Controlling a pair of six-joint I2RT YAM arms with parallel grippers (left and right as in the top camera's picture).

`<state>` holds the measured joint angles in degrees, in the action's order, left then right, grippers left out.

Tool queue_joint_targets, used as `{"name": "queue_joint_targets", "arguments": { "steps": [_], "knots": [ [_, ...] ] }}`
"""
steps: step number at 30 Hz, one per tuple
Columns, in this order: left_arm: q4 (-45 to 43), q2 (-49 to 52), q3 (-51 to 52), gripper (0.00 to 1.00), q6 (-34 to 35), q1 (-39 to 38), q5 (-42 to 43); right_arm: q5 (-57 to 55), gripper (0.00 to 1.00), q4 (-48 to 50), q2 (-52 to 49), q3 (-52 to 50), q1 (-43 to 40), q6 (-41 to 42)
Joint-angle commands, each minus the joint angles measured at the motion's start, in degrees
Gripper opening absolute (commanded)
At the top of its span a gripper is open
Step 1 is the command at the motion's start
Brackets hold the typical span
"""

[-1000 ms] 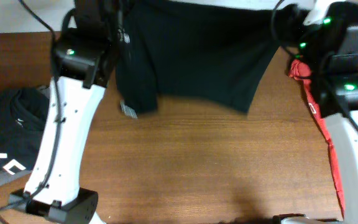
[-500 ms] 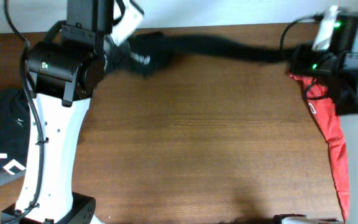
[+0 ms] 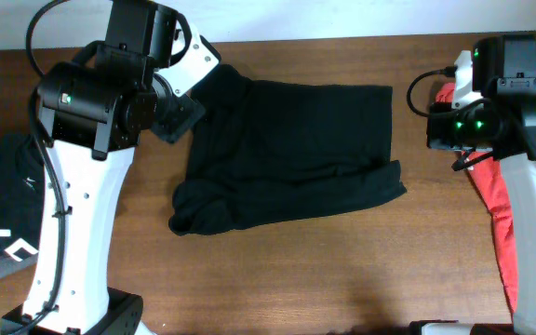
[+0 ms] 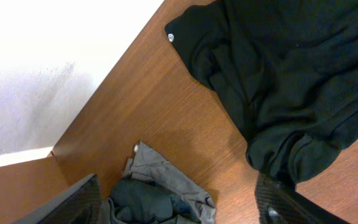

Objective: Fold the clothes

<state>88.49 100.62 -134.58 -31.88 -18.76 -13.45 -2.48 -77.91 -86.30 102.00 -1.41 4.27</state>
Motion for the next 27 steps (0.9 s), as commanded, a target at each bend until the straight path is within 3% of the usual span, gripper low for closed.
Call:
{"name": "queue_joint_targets", "arguments": {
  "steps": [1,4,11,14,18,27],
  "knots": [
    [-0.92,-0.17,-0.52,0.87,0.55,0.20,0.61,0.33,0.54,-0.11,0.61,0.22,-0.11,-0.63],
    [-4.46,0.04,-0.46,0.97,7.13,0.79,0.66,3.02,0.59,0.11,-0.68,0.20,-0.13,-0.61],
    [-2.43,4.52,-0.42,0.96,22.64,5.01,1.09,6.60,0.59,-0.98,-10.82,-0.96,-0.13,3.76],
    [0.63,7.69,-0.42,0.91,27.21,6.99,5.92,8.02,0.47,-3.48,-17.97,-0.98,-0.13,4.33],
    [4.55,12.15,-0.42,0.78,27.78,8.76,13.42,10.25,0.38,-5.88,-25.27,-1.14,-0.11,1.75],
    [4.66,16.28,-0.42,0.78,28.65,8.94,13.73,11.13,0.45,2.99,-27.61,-13.18,-1.36,-0.83]
  ]
}}
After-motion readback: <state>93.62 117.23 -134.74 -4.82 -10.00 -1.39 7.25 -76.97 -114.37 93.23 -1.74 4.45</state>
